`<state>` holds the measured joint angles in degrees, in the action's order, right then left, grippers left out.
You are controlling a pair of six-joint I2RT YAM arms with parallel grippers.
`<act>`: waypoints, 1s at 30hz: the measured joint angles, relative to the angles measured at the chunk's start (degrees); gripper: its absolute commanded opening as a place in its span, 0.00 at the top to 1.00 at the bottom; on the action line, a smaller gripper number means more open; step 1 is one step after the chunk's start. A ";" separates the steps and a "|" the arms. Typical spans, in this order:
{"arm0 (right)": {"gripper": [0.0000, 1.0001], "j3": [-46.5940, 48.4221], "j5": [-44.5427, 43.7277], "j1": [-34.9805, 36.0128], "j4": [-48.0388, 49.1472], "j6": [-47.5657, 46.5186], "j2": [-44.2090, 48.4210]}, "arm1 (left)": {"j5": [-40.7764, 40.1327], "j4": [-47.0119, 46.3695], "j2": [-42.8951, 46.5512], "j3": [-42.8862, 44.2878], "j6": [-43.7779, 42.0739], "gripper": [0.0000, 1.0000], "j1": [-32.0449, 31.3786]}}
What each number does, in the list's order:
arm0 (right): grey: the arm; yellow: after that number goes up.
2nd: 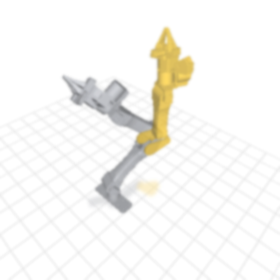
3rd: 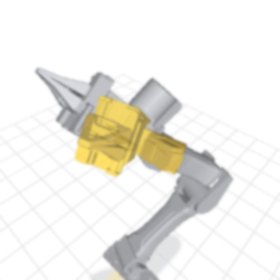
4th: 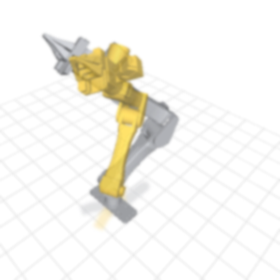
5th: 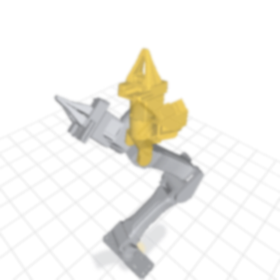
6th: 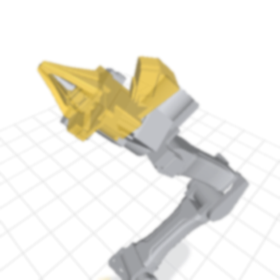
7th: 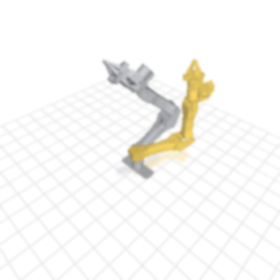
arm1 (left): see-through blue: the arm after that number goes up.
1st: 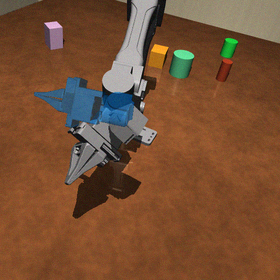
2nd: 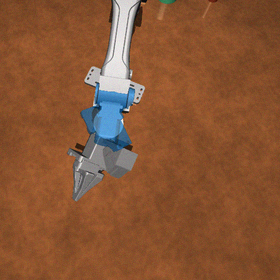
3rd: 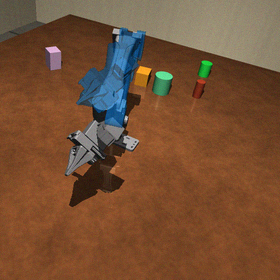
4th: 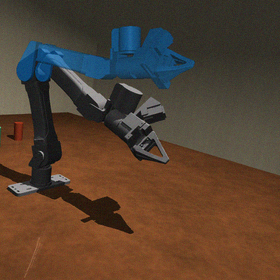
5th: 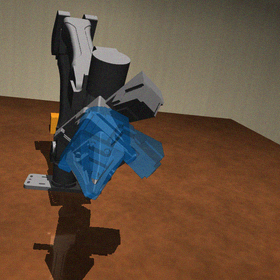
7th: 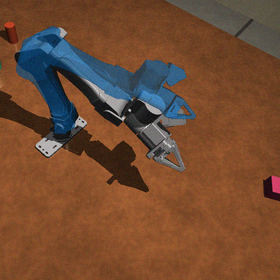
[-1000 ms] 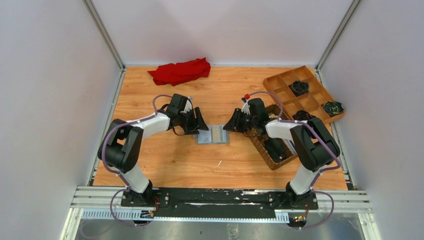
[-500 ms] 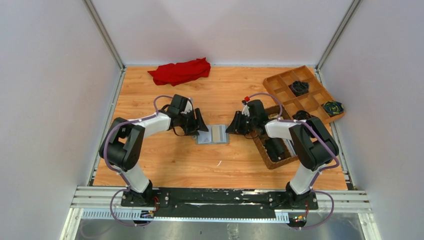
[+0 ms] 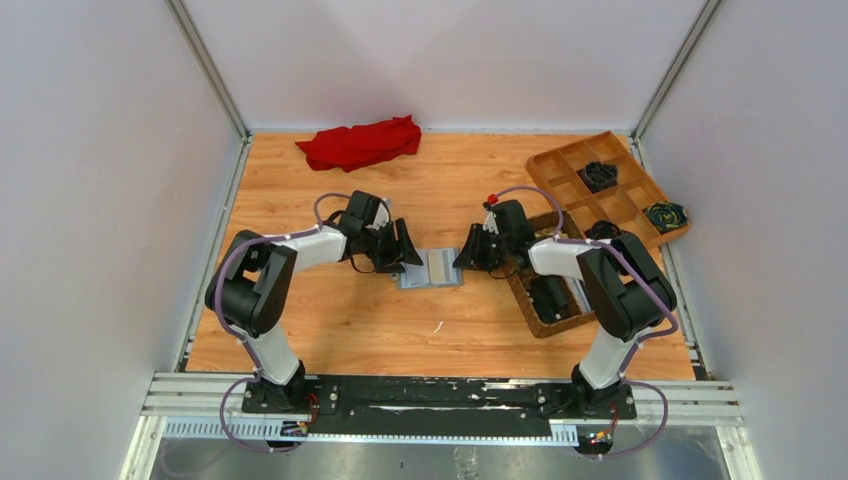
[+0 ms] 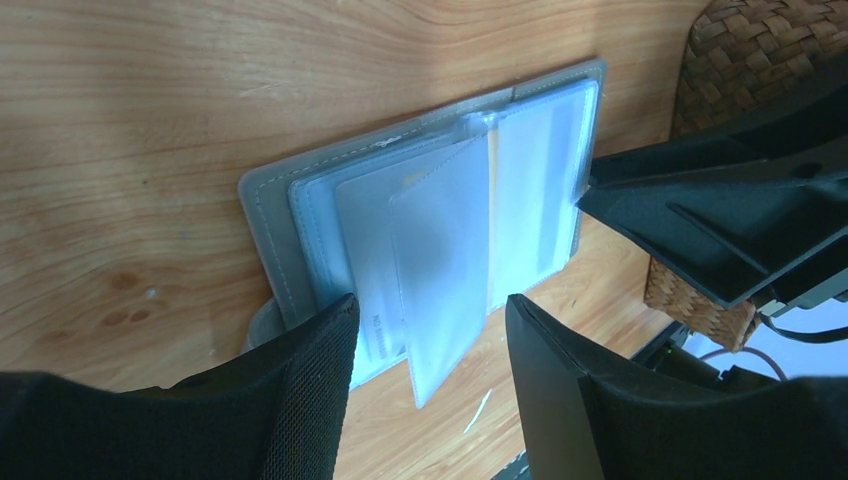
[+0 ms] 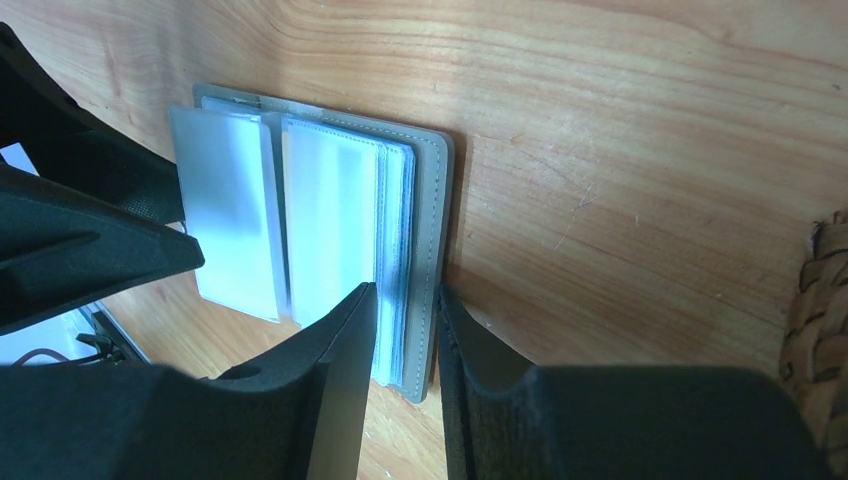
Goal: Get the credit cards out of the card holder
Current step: Remove the credit card from the card holder.
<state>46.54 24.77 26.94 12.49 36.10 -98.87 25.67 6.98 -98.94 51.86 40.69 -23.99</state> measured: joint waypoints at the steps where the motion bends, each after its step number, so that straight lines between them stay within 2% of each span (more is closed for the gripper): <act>1: 0.67 0.04 0.00 0.00 0.00 0.00 -0.04 | 0.31 -0.35 -0.15 0.00 0.11 0.39 -0.11; 21: 0.67 0.55 -0.37 0.46 0.59 0.11 -0.63 | 2.67 -2.43 -1.05 0.02 1.79 0.39 -0.76; 30: 0.67 0.92 -1.03 1.20 -3.43 -0.39 3.65 | 3.10 -2.32 -1.05 1.73 1.97 0.39 -1.77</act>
<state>47.46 23.75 28.14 9.06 35.70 -95.22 28.77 4.67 -99.98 53.58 42.65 -25.76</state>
